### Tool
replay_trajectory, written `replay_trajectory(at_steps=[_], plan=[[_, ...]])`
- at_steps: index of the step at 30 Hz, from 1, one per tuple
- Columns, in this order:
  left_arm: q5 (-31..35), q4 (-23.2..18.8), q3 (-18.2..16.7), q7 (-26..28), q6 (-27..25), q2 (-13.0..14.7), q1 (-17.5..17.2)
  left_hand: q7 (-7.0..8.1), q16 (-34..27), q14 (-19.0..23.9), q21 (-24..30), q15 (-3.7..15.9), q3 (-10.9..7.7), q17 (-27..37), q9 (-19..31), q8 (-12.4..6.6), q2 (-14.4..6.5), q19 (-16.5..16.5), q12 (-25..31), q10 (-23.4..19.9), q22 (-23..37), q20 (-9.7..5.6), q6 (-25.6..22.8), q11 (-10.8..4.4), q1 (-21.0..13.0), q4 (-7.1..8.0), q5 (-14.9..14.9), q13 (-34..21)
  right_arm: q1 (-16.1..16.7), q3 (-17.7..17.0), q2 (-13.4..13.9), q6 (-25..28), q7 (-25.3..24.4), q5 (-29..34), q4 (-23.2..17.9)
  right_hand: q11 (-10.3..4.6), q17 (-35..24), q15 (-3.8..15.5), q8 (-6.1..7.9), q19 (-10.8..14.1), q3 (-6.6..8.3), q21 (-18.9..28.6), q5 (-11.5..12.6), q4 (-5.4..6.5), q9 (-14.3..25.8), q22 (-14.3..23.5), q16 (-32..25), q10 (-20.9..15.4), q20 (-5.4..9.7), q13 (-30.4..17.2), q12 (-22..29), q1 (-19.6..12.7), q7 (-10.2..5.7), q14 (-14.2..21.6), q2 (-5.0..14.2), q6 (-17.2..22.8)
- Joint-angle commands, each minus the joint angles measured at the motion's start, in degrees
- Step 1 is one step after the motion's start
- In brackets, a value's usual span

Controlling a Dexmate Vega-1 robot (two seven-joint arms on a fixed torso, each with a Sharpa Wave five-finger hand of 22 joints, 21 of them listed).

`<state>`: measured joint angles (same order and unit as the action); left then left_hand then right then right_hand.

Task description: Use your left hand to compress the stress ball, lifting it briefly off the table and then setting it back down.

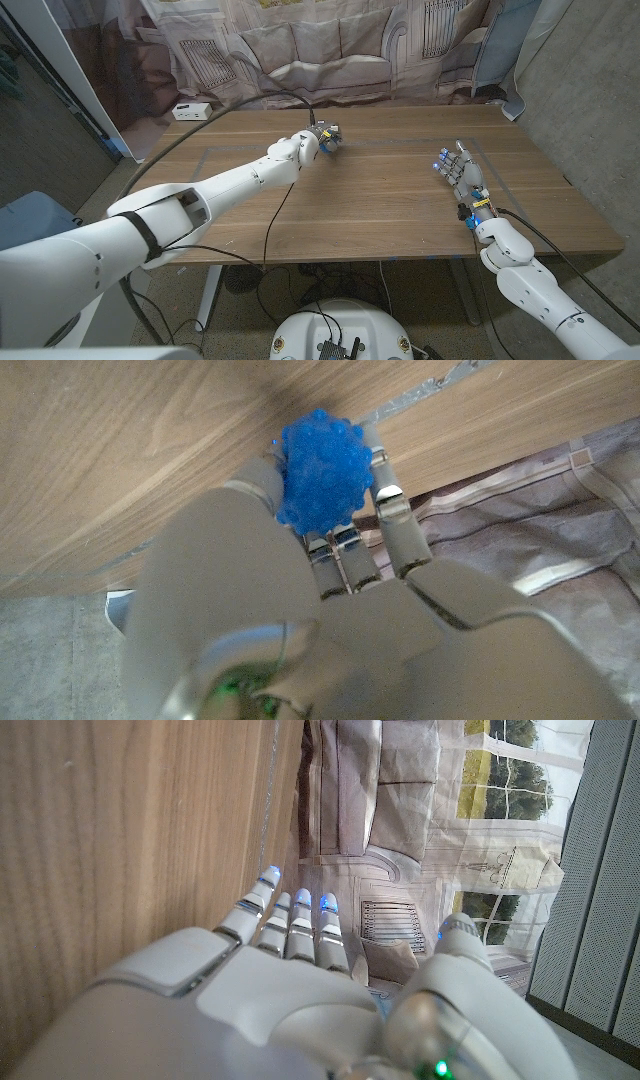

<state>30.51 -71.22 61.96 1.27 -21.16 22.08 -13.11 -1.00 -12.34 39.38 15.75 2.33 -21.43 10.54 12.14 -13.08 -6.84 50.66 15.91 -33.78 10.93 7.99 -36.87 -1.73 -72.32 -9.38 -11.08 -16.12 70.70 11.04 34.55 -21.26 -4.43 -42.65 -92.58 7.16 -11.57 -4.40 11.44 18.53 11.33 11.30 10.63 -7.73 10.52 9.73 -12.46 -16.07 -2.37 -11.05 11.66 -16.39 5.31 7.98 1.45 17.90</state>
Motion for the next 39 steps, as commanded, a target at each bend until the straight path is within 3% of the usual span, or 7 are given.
replay_trajectory(at_steps=[1,16,22,28,33,37,39], plan=[[0.8,-8.6,-4.1,2.3,-1.1,3.7,-3.7,-0.05,0.3,-0.2,-0.3,0.11,0.04,0.3,0.1,-0.24,0.2,-0.5,0.1,-0.3,0.1,-0.04,-0.5,0.09,0.8,0.46,-0.1,-0.1,-0.3,0.1,-0.2,-0.1,0.4,0.0,0.6,0.08,-0.3,-0.05,-0.13,0.3,-0.29,0.0,-0.2,-0.03,0.3,0.2,0.4,-0.5,0.01,-0.1,-0.1,-0.5,0.17,0.5,0.29,0.4],[3.8,-10.1,-3.7,-1.8,-2.8,4.4,-3.0,0.00,0.7,-0.7,-0.6,-0.08,-0.67,0.2,0.1,0.06,0.3,-1.4,-0.1,0.0,0.0,0.07,-0.2,-0.03,-0.3,-0.32,-0.3,-0.4,-0.5,0.2,-0.3,0.2,0.0,-0.1,0.4,0.18,-0.3,-0.01,-0.16,0.4,-0.30,0.0,-0.2,-0.01,0.3,0.2,0.4,-0.6,-0.04,-0.1,-0.1,-0.6,0.12,0.5,0.36,0.4],[5.2,-10.7,-3.6,-2.6,-3.3,4.4,-2.8,0.32,0.9,-1.2,-0.8,0.15,-2.73,0.5,0.2,-0.08,-0.7,-2.1,0.0,-0.7,0.1,0.17,-1.1,-0.18,-3.9,-1.30,-0.9,-0.8,-0.3,0.3,-0.4,-0.3,0.0,0.3,0.6,0.11,-0.3,-0.03,-0.16,0.4,-0.31,0.0,-0.3,-0.01,0.3,0.2,0.4,-0.6,-0.03,-0.1,-0.1,-0.6,0.17,0.5,0.36,0.4],[5.5,-10.3,-3.8,-2.8,-3.1,4.0,-2.7,1.42,0.2,1.0,0.5,1.23,-4.96,0.7,0.3,-1.21,-0.7,0.3,0.9,-3.6,0.3,-1.69,-5.3,-1.57,-8.4,-1.41,-1.4,-1.2,-0.2,0.2,-0.7,-0.5,-0.2,0.0,0.6,0.06,-0.3,-0.06,-0.16,0.4,-0.32,0.0,-0.3,-0.01,0.3,0.2,0.4,-0.6,-0.04,-0.1,-0.1,-0.6,0.15,0.6,0.38,0.4],[5.4,-10.2,-4.2,-2.8,-3.1,3.7,-2.9,0.77,-0.4,3.5,2.4,2.18,-6.11,1.0,0.7,-2.79,-0.4,3.4,1.7,-6.3,0.5,-3.74,-10.4,-2.24,-10.5,-1.04,-1.7,-1.5,-0.3,0.3,-0.6,-0.5,0.0,0.2,0.7,0.18,-0.3,-0.03,-0.15,0.4,-0.33,0.0,-0.3,-0.01,0.3,0.2,0.4,-0.6,-0.07,-0.1,-0.1,-0.6,0.13,0.6,0.39,0.4],[4.7,-9.9,-4.5,-3.1,-2.7,3.5,-3.0,-0.17,-1.3,7.0,4.5,3.42,-7.27,1.4,1.9,-4.36,-0.3,6.5,2.4,-8.8,0.7,-6.25,-14.4,-1.73,-12.8,-1.30,-2.0,-1.8,-0.3,0.3,-0.6,-0.6,-0.1,0.3,0.6,0.02,-0.3,-0.02,-0.16,0.4,-0.34,0.0,-0.3,-0.01,0.3,0.2,0.4,-0.6,-0.07,-0.1,-0.1,-0.6,0.15,0.5,0.40,0.4],[4.6,-9.7,-4.4,-3.2,-2.5,3.4,-2.9,-0.19,-1.6,8.4,4.9,3.59,-7.79,1.5,2.6,-5.43,-0.2,6.5,2.8,-10.1,0.7,-7.11,-16.6,-1.60,-14.0,-1.37,-2.2,-2.0,-0.2,0.2,-0.7,-0.4,-0.2,0.0,0.4,0.03,-0.3,-0.06,-0.18,0.4,-0.34,0.0,-0.3,-0.01,0.3,0.2,0.4,-0.6,-0.08,-0.1,-0.1,-0.6,0.14,0.5,0.39,0.4]])
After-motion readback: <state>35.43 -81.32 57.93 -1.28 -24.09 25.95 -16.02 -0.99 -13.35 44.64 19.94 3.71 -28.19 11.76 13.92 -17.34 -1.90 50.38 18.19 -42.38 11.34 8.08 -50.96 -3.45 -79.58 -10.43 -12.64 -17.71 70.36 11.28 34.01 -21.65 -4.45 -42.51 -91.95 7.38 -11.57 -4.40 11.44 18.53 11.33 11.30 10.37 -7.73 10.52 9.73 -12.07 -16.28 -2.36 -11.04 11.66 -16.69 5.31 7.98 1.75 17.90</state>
